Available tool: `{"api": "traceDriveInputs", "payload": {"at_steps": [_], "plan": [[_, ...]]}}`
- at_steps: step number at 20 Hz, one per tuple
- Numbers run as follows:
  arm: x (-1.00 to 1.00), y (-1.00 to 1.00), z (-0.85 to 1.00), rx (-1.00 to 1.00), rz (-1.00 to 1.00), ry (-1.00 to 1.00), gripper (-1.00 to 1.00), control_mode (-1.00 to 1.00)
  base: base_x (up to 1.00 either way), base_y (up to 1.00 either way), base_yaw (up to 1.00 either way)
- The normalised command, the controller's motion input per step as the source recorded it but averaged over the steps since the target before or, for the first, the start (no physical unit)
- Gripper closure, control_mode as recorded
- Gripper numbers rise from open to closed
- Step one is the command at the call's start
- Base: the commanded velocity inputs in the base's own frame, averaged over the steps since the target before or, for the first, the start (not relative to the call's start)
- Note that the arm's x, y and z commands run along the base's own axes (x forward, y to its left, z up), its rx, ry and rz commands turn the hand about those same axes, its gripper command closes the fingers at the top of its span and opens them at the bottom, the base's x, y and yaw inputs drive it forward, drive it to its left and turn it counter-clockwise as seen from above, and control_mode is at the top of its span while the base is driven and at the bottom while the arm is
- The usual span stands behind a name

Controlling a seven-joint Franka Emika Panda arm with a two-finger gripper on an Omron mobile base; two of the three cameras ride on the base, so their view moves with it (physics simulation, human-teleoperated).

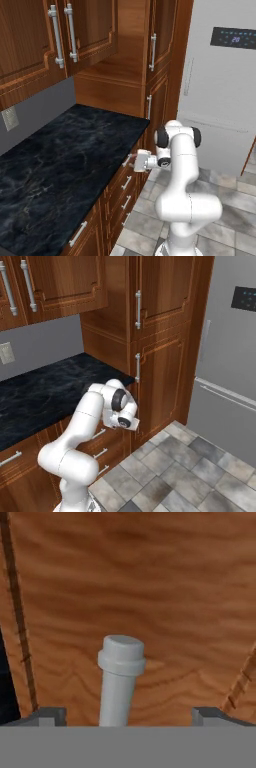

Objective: Take a straw from the drawer in front and place it inside the glass cup on the dining counter.

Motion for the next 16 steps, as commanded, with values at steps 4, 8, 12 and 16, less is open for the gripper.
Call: {"api": "traceDriveInputs", "payload": {"at_steps": [4, 8, 12, 16], "plan": [[0.21, 0.21, -0.13, 0.00, 0.00, 0.00, -1.00, -1.00, 0.00, 0.00, 0.00], [0.18, 0.22, -0.07, 0.00, 0.00, -0.03, -1.00, -1.00, 0.00, 0.00, 0.00], [0.07, 0.23, 0.00, 0.00, 0.00, -0.07, -1.00, -1.00, 0.00, 0.00, 0.00], [0.00, 0.29, 0.00, -0.01, -0.01, -0.06, -1.00, -1.00, 0.00, 0.00, 0.00]]}}
